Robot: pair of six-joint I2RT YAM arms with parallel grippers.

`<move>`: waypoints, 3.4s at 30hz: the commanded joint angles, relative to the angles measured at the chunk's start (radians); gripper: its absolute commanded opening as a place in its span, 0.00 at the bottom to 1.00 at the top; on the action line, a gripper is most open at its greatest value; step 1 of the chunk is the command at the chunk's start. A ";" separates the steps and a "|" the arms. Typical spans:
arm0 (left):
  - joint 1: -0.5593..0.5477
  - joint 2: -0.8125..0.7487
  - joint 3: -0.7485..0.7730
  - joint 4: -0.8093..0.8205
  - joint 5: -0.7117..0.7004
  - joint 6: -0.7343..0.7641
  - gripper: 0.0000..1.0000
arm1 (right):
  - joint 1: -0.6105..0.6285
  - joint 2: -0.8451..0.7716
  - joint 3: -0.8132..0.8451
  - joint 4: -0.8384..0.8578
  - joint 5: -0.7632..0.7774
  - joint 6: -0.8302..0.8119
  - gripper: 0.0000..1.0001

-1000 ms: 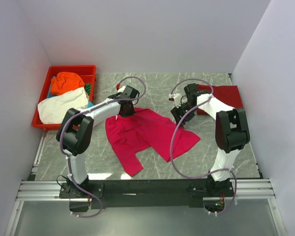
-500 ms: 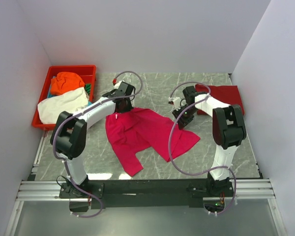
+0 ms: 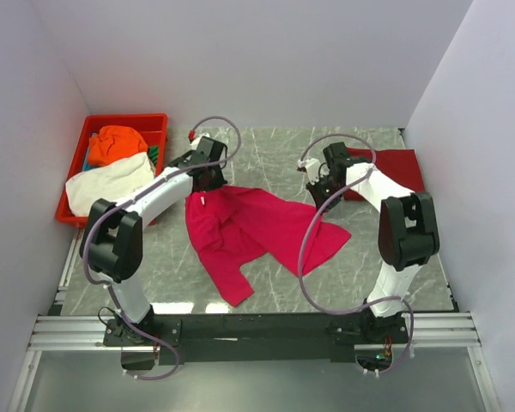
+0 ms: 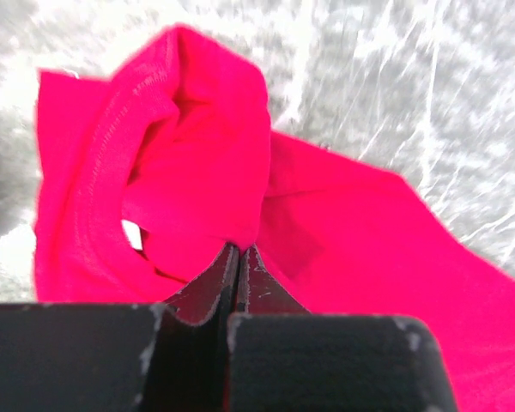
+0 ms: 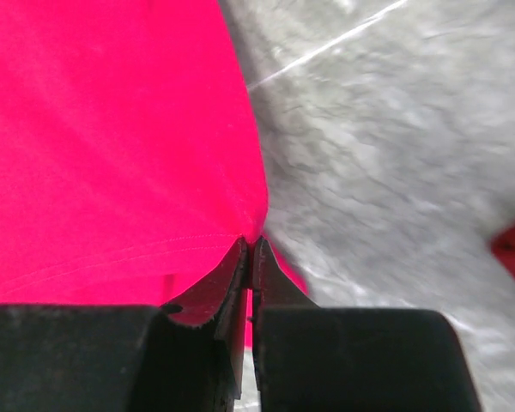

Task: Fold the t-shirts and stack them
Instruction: Flatten the tshirt out

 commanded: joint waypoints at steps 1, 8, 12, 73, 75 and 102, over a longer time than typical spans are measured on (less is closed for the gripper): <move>0.050 -0.070 0.078 0.050 0.047 0.018 0.01 | -0.004 -0.078 0.056 0.036 0.052 -0.006 0.02; 0.160 -0.036 0.221 0.056 0.188 0.029 0.00 | -0.001 -0.062 0.198 -0.024 0.098 -0.041 0.01; 0.222 -0.015 0.287 0.088 0.237 0.029 0.00 | 0.001 -0.046 0.296 -0.013 0.125 -0.044 0.00; 0.507 -1.048 -0.607 0.199 0.292 0.406 0.99 | 0.705 0.155 0.070 0.294 -0.059 0.407 0.60; 0.507 -1.052 -0.607 0.201 0.297 0.406 0.99 | 0.707 0.159 0.078 0.291 -0.072 0.408 0.56; 0.507 -1.180 -0.620 0.216 0.167 0.396 0.98 | 1.016 0.084 0.248 0.134 0.026 0.117 0.00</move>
